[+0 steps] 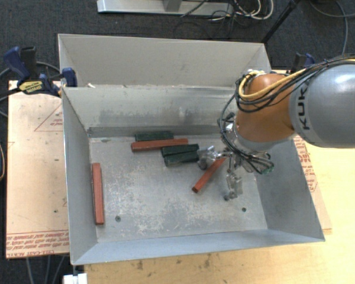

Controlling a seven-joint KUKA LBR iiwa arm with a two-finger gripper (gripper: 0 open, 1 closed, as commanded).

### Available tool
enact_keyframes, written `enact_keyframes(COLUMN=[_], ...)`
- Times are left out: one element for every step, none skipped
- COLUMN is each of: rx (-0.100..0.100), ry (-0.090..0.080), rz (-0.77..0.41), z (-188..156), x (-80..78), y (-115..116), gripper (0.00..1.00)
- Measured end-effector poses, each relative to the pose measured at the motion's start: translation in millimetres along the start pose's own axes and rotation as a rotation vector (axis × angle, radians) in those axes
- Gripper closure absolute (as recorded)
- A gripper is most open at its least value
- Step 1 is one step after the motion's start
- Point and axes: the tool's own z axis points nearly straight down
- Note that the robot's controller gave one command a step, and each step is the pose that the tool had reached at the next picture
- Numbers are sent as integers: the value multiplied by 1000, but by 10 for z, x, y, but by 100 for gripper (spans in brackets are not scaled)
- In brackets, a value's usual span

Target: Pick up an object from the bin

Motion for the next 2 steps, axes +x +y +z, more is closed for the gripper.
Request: enact_keyframes(rx=[1,7], ry=[-1,-9], rz=[2,4], z=[-13,-1202], x=[-5,-36], y=[-6,-13], gripper=[100,100])
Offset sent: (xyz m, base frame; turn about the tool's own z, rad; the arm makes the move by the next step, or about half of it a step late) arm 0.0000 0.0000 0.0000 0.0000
